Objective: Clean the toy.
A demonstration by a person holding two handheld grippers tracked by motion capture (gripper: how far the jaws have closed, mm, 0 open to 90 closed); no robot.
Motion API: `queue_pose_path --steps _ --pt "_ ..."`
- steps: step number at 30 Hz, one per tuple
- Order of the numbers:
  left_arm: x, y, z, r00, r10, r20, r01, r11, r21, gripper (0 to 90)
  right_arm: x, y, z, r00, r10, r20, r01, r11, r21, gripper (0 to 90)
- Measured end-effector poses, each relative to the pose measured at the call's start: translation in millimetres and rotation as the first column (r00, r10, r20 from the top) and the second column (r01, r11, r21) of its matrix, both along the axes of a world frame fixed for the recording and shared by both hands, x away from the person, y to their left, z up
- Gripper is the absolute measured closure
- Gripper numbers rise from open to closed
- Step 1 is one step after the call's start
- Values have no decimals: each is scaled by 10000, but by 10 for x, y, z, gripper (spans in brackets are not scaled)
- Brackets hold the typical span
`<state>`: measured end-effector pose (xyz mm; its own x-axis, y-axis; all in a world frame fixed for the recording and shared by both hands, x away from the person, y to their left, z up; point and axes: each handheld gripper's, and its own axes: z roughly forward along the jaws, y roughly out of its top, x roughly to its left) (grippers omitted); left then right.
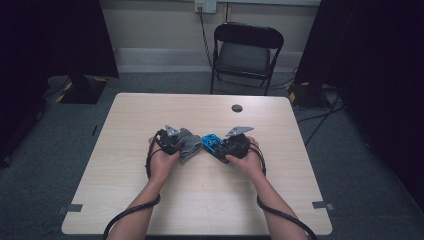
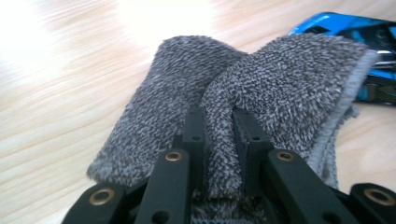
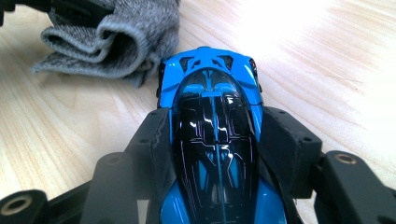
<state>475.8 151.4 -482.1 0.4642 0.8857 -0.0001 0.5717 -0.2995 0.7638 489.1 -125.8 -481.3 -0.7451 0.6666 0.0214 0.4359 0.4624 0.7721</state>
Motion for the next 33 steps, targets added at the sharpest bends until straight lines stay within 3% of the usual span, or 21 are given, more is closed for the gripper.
queue_pose_path --steps 4,12,14,17,19,25,33 --pt "-57 77 43 10000 -60 68 61 9999 -153 771 0 -3 -3 10000 7 16 -7 10000 30 436" --pt "-341 87 144 9948 -958 348 975 9939 -514 770 -7 -4 -7 10000 -11 62 11 10000 42 434" --pt "-423 65 176 9906 -1329 333 1348 9889 -618 770 -10 -3 -11 10000 -30 79 29 10000 67 433" --pt "-565 -4 206 9806 -1910 442 1928 9804 -409 771 -9 -1 -12 10000 -24 93 23 10000 65 432" --pt "-664 -48 210 9751 -2177 417 2200 9735 -623 770 -5 -7 -14 10000 5 89 -6 10000 97 432" --pt "-843 -164 179 9618 -2716 350 2734 9593 -710 770 -6 -3 -20 9999 46 165 -47 9999 96 425" --pt "-949 -316 101 9506 -3099 176 3104 9481 -691 770 -22 21 -8 9995 20 319 -17 10000 -93 399"
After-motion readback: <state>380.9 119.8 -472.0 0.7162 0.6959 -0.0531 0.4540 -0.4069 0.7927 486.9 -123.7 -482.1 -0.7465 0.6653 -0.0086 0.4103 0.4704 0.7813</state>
